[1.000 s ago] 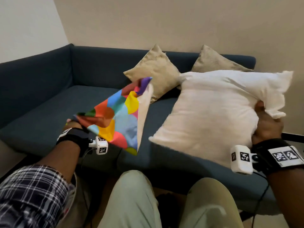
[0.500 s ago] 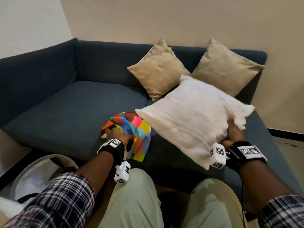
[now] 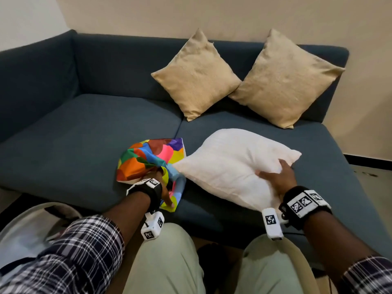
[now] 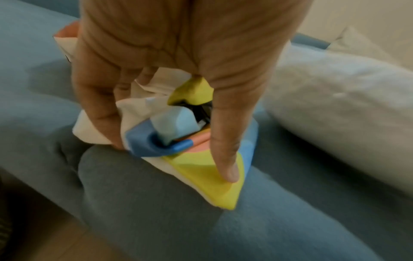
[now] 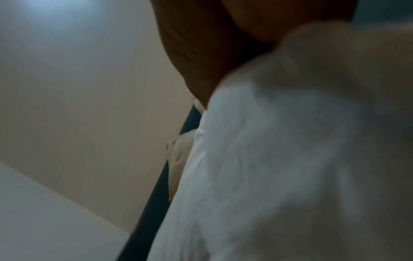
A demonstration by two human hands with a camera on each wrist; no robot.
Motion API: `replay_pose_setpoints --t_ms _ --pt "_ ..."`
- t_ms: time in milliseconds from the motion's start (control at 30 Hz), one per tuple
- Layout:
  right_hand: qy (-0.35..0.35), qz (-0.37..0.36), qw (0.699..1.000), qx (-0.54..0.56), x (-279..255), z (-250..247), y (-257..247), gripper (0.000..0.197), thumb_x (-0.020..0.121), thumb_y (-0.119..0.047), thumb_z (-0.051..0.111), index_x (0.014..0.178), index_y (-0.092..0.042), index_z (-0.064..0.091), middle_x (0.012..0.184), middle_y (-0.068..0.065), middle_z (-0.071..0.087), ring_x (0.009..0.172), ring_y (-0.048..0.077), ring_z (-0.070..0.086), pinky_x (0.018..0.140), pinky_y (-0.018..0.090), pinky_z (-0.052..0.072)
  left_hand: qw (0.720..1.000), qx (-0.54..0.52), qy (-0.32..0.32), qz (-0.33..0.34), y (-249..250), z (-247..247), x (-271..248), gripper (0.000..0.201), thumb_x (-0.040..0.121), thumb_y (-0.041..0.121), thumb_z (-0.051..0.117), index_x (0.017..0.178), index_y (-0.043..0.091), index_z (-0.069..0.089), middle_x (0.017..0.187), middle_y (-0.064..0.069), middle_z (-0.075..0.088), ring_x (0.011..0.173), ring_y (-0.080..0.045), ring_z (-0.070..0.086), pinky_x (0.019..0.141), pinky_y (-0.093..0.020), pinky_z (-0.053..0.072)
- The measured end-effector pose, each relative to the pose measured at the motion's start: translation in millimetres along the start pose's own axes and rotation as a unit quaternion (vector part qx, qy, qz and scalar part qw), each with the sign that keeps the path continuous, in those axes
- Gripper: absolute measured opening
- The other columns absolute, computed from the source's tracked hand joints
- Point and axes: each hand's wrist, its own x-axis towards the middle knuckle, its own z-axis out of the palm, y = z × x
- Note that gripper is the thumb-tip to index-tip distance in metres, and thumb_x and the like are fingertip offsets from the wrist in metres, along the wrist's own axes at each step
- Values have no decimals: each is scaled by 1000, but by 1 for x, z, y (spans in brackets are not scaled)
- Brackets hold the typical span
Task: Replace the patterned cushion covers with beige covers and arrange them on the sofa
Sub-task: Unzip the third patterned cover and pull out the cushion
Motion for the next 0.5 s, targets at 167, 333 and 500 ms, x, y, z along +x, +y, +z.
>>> replay_pose_setpoints --t_ms 167,333,500 --pt "111 -66 991 46 30 -45 -12 38 79 -6 81 113 -16 70 112 7 72 104 27 68 91 40 54 999 -20 -1 39 -19 8 7 126 49 44 94 153 21 26 158 1 33 143 -27 39 112 -37 40" --pt "137 -81 987 16 51 -76 -1 41 88 -3 73 128 -7 65 125 13 67 114 24 62 99 32 47 995 -74 15 61 -24 7 14 91 77 29 80 152 21 30 157 1 31 123 -29 57 91 -29 49" --pt "129 13 956 -262 82 -90 19 88 68 -61 51 142 -15 56 149 22 48 141 39 40 118 47 32 991 14 88 105 -20 -17 9 17 89 27 54 105 26 60 94 -1 67 96 -29 67 77 -31 50"
